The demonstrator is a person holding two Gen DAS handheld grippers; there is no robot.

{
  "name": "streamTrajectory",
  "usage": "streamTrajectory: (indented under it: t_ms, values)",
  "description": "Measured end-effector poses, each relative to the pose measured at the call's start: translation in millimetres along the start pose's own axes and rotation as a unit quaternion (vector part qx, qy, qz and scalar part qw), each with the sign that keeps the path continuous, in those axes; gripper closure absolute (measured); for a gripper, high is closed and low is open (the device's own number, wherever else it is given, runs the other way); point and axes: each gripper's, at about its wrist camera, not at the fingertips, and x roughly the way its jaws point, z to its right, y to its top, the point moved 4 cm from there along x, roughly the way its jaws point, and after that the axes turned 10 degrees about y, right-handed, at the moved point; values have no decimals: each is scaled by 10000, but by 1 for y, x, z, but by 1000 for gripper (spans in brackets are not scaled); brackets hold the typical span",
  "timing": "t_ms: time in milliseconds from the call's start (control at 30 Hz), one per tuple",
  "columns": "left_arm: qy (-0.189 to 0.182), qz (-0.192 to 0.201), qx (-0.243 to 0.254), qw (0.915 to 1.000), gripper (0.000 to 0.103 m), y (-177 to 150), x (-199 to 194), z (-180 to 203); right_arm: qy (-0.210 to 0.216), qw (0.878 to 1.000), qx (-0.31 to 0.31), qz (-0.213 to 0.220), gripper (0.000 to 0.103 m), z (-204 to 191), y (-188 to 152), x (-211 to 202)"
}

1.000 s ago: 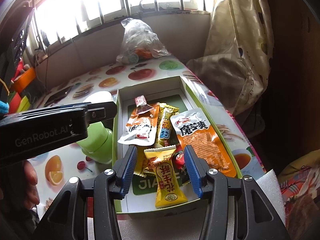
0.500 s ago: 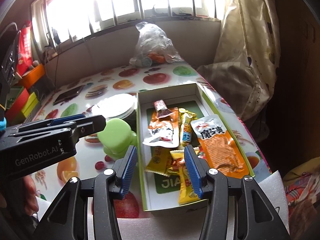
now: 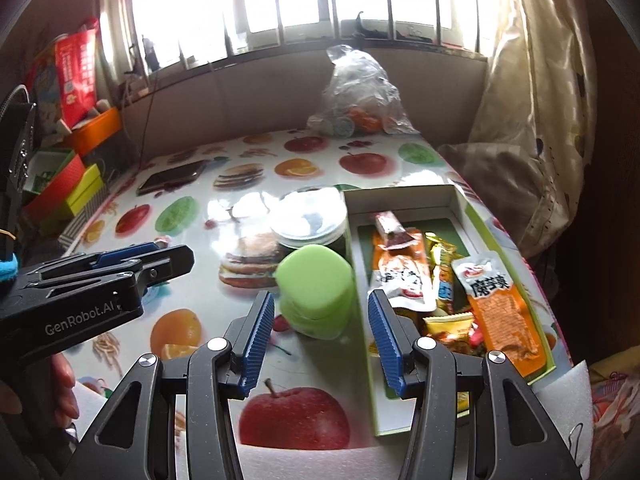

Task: Organize snacks
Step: 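Move both open grippers back over the remaining snacks on the table, then grasp the second white milk-candy bar with the right gripper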

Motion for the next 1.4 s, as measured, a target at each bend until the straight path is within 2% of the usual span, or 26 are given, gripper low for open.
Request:
streamTrajectory:
  t_ms: [433,833,1200,1400]
  values:
    - [291,-39,-626,9976,60,-12,6,-89,439,9981,-385,-187,55,-61,21,43]
    - [710,-183,-913,9931,60,-25,17,-162,875,9940,-255,-598,55,-108,25,108]
    - [777,-357,-986,9914,60,-35,33,-190,1034,9894,-155,-1008,55,-137,33,170]
    - [778,-400,-1034,9908,60,-35,38,-195,1196,9871,-90,-1058,55,-149,37,190]
